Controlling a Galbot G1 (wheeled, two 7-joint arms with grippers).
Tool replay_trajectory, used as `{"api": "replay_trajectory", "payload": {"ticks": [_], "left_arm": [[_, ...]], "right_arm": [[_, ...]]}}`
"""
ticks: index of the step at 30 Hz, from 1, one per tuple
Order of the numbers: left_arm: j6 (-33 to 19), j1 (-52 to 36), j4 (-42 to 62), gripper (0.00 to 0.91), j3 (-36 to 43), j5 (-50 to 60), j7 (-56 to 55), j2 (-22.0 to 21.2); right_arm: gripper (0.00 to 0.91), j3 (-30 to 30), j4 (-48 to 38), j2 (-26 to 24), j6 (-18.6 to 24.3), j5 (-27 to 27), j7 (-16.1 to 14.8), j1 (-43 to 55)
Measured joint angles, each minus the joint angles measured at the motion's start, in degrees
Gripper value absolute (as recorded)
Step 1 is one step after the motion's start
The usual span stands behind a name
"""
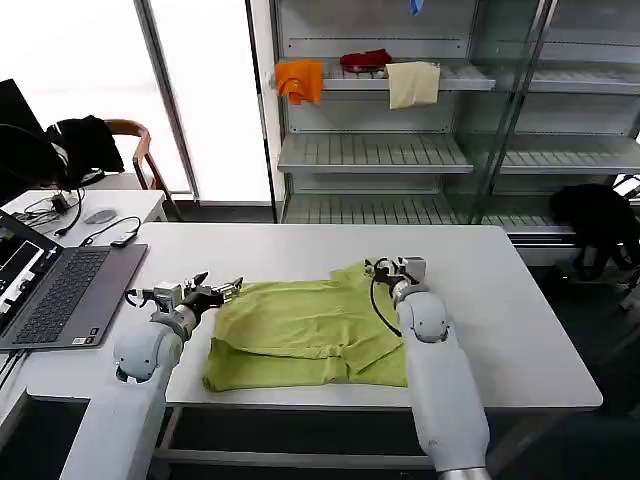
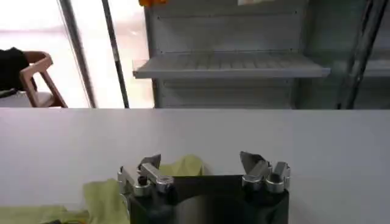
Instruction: Fold and organize the clothes.
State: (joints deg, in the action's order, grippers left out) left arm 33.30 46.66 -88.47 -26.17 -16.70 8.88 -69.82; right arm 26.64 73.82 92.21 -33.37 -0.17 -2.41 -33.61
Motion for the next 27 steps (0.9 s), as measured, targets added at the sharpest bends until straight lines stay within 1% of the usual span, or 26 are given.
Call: {"api": "replay_trajectory", "payload": {"ticks": [2, 4, 9, 10, 11, 12, 14, 15, 16, 17, 18, 19, 20, 21, 22, 23, 24, 25, 26, 27], "left_arm": [[0.0, -0.5, 1.0, 0.907, 0.1, 0.5, 0.4, -0.1], [0.0, -0.9, 2.0, 0.907, 0.2, 1.0, 0.8, -0.1], [-0.1, -2.2, 4.2, 0.907, 0.4, 2.1, 1.4, -0.4], [-0.1, -2.4, 4.5, 0.907, 0.4, 2.2, 1.5, -0.5], [-0.1, -2.5, 4.8, 0.856, 0.5, 2.4, 1.5, -0.6], [-0.1, -2.5, 5.1, 0.826, 0.5, 2.6, 1.6, -0.7], [-0.1, -2.6, 5.6, 0.746, 0.6, 3.1, 1.7, -0.7], [-0.1, -2.6, 5.7, 0.715, 0.6, 3.3, 1.8, -0.7], [-0.1, -2.6, 5.9, 0.705, 0.6, 3.5, 1.8, -0.7], [-0.1, -2.6, 6.1, 0.645, 0.6, 3.7, 1.9, -0.7], [-0.1, -2.6, 6.2, 0.625, 0.6, 3.8, 2.0, -0.7], [-0.1, -2.6, 6.4, 0.595, 0.6, 4.0, 2.1, -0.8], [-0.1, -2.6, 6.5, 0.544, 0.6, 4.1, 2.2, -0.8], [-0.1, -2.6, 6.6, 0.524, 0.6, 4.2, 2.3, -0.9], [-0.1, -2.6, 6.7, 0.494, 0.6, 4.4, 2.5, -0.9], [-0.1, -2.6, 6.9, 0.393, 0.6, 4.5, 2.6, -1.0], [-0.1, -2.6, 7.1, 0.373, 0.6, 4.6, 2.7, -1.0], [-0.2, -2.6, 7.2, 0.242, 0.6, 4.6, 2.7, -1.0], [-0.2, -2.7, 7.3, 0.151, 0.6, 4.7, 2.8, -1.1], [-0.2, -2.7, 7.3, 0.101, 0.6, 4.8, 2.9, -1.1]], "right_arm": [[0.867, 0.1, -1.8, 0.0, 0.0, -1.0, -0.1, 0.7], [0.856, 0.2, -3.2, 0.0, 0.1, -1.8, -0.1, 1.3], [0.816, -0.1, -5.2, 0.0, 0.1, -3.1, -0.3, 2.5], [0.796, -0.2, -5.5, 0.0, 0.1, -3.3, -0.3, 2.7], [0.746, -0.3, -5.8, 0.0, 0.1, -3.5, -0.3, 2.9], [0.746, -0.4, -6.0, 0.0, 0.1, -3.7, -0.4, 3.0], [0.595, -0.6, -6.5, 0.0, 0.1, -4.1, -0.4, 3.3], [0.554, -0.7, -6.7, 0.0, 0.1, -4.3, -0.4, 3.4], [0.554, -0.8, -6.9, 0.0, 0.1, -4.6, -0.5, 3.4], [0.484, -0.8, -7.1, 0.0, 0.1, -4.8, -0.5, 3.5], [0.474, -1.0, -7.3, 0.0, 0.2, -5.0, -0.5, 3.5], [0.443, -1.1, -7.4, 0.0, 0.3, -5.3, -0.6, 3.5], [0.393, -1.2, -7.6, 0.0, 0.3, -5.5, -0.7, 3.5], [0.343, -1.2, -7.8, 0.0, 0.3, -5.8, -0.8, 3.5], [0.312, -1.2, -7.9, 0.0, 0.3, -6.0, -0.8, 3.5], [0.212, -1.3, -8.0, 0.0, 0.3, -6.2, -0.9, 3.5], [0.151, -1.3, -8.1, 0.0, 0.3, -6.4, -1.0, 3.4], [0.040, -1.4, -8.1, 0.0, 0.3, -6.6, -1.1, 3.4], [0.000, -1.4, -8.1, 0.0, 0.3, -6.7, -1.2, 3.3], [0.000, -1.4, -8.1, 0.0, 0.3, -6.8, -1.3, 3.3]]}}
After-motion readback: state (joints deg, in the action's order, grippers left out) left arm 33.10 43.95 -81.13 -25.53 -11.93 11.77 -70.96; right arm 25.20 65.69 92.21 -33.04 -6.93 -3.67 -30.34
